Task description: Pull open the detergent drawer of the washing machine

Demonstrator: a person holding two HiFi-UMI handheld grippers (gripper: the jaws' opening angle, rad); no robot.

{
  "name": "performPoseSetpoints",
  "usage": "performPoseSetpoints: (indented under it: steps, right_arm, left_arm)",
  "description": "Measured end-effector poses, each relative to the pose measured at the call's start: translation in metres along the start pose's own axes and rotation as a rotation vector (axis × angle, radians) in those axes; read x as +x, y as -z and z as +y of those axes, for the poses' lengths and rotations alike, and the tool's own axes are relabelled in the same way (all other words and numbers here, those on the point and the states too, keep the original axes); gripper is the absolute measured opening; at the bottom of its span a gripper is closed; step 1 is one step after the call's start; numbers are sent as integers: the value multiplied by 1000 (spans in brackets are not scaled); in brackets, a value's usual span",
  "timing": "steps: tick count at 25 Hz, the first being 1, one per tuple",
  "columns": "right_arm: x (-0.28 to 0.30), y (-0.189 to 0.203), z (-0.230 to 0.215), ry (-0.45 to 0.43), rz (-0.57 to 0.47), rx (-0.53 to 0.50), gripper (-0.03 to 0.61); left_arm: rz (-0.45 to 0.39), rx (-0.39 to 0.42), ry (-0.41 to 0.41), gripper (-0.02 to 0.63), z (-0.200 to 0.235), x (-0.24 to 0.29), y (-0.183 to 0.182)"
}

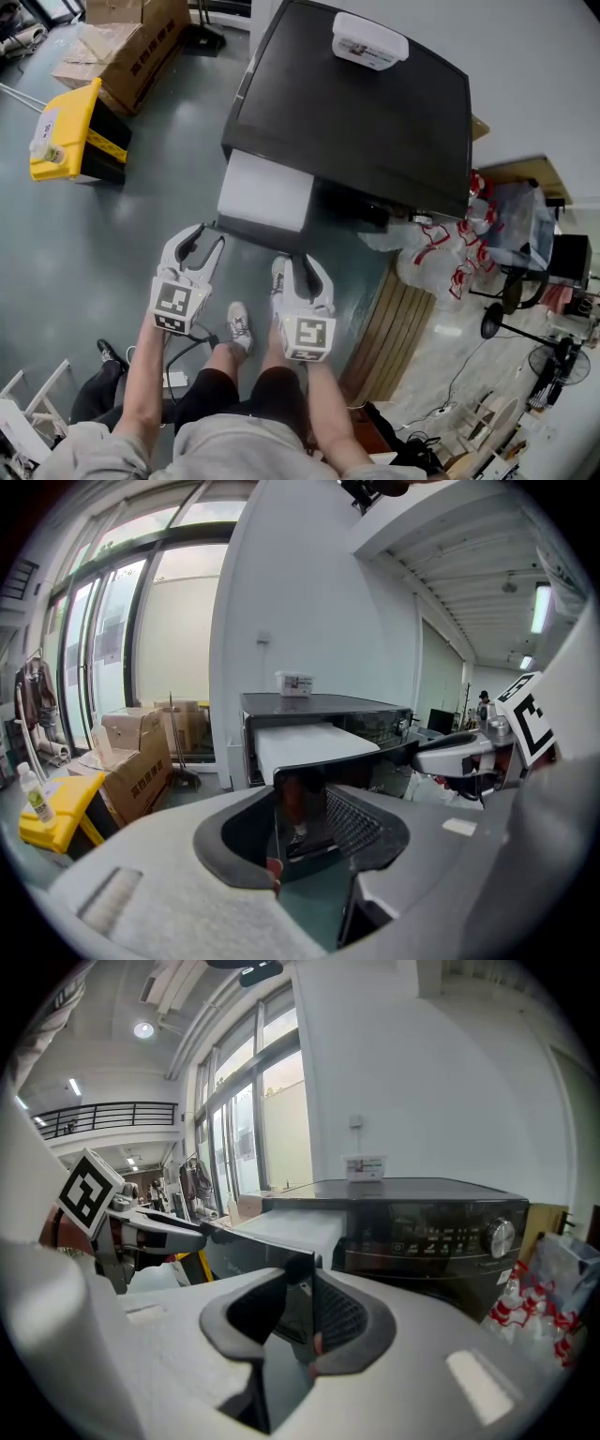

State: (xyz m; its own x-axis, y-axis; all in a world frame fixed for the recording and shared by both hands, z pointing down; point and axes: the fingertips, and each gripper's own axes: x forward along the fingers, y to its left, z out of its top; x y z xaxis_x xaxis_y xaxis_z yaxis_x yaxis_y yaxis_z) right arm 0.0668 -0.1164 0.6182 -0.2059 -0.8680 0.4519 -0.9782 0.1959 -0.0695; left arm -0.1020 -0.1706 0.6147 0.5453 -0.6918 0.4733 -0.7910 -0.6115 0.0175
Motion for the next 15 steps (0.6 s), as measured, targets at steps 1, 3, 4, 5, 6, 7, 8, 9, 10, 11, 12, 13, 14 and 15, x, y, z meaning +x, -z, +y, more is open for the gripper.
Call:
performPoseSetpoints:
  steps: [1, 3, 4, 5, 6, 7, 8, 9, 10, 11, 12, 13, 14, 15]
  right_arm:
    - [-2, 1, 1, 1, -1, 1, 98]
    - [-8, 4, 3, 11, 3, 6, 98]
    - [-12, 6, 5, 15, 5, 7, 98]
    - [-15, 8, 7, 18, 2, 7, 98]
    - [-18, 8, 9, 20, -1, 6, 98]
    - [-21, 10, 11, 20, -3, 5, 98]
    - [-25, 11, 13, 20, -2, 4, 98]
    - [-28, 14, 16, 21, 2, 6, 98]
    - [-32, 18, 18, 23, 6, 10, 98]
    - [-36, 20, 21, 25, 7, 13, 98]
    - [-40, 22, 24, 27, 6, 16, 98]
    - [-44, 25, 27, 30, 6, 19, 98]
    - [-47, 28, 30, 33, 8, 21, 98]
    - [-50, 32, 32, 36, 10, 22, 98]
  left_arm:
    - [-1, 1, 2, 176, -2, -2, 1]
    - [-4, 4, 7, 175, -4, -7, 4]
    - [-5, 6, 10, 175, -5, -11, 5]
    - [-5, 7, 13, 175, -6, -14, 6]
    - [-5, 8, 16, 175, -8, -18, 8]
    - [-4, 7, 18, 175, -9, -21, 10]
    - [-3, 6, 20, 175, -11, -25, 13]
    - [-1, 5, 21, 175, -12, -28, 15]
    - [2, 2, 22, 175, -14, -31, 17]
    - [5, -2, 23, 175, -15, -35, 18]
    - [7, -7, 24, 175, -16, -39, 18]
    - [7, -10, 25, 175, -17, -43, 19]
    - [6, -12, 26, 175, -18, -47, 21]
    - [6, -13, 26, 175, -19, -50, 24]
